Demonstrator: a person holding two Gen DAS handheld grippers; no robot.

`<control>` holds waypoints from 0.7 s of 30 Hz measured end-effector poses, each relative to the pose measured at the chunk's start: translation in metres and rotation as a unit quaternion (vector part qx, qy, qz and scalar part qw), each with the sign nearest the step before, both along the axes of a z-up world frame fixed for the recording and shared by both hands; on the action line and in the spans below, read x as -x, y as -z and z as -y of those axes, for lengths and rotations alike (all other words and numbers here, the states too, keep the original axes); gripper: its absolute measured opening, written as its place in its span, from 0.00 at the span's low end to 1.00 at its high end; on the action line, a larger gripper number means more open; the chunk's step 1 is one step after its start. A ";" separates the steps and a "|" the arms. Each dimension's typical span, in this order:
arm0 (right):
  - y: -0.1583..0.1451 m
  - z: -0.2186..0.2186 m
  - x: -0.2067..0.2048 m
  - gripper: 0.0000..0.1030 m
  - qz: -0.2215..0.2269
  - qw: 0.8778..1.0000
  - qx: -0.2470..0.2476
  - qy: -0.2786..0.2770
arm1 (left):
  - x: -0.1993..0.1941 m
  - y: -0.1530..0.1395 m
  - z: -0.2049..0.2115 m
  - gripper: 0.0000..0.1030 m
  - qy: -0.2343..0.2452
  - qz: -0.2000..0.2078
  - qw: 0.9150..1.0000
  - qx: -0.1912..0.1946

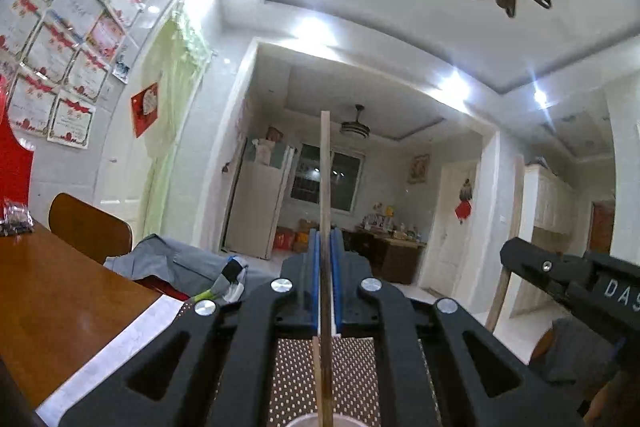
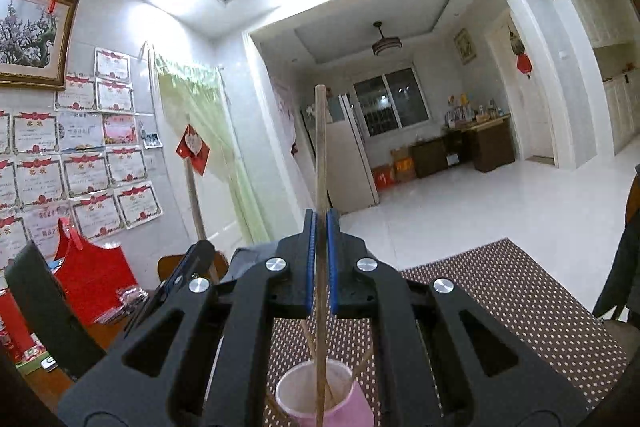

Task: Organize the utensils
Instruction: 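Carry the left gripper's chopstick into the pink cup and open while the right gripper drops its own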

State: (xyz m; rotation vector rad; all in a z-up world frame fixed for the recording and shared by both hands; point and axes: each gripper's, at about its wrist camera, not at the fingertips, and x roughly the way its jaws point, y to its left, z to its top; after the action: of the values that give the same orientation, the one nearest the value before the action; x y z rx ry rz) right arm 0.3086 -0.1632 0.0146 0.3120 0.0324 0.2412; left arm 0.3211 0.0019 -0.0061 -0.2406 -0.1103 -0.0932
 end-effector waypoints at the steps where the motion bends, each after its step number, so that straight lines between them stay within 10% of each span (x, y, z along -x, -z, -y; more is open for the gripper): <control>1: 0.001 -0.001 -0.004 0.05 0.004 1.000 0.001 0.004 | -0.006 0.001 0.000 0.06 -0.003 -0.002 1.000 0.000; 21: 0.032 -0.010 -0.024 0.06 -0.043 0.999 0.004 -0.017 | -0.026 0.033 -0.010 0.17 0.014 -0.087 0.996 -0.017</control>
State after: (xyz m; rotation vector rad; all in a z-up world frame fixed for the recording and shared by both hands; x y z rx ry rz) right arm 0.3327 -0.1528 -0.0177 0.3141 0.1244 0.2604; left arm 0.3472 0.0122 -0.0386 -0.2161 0.0683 -0.1017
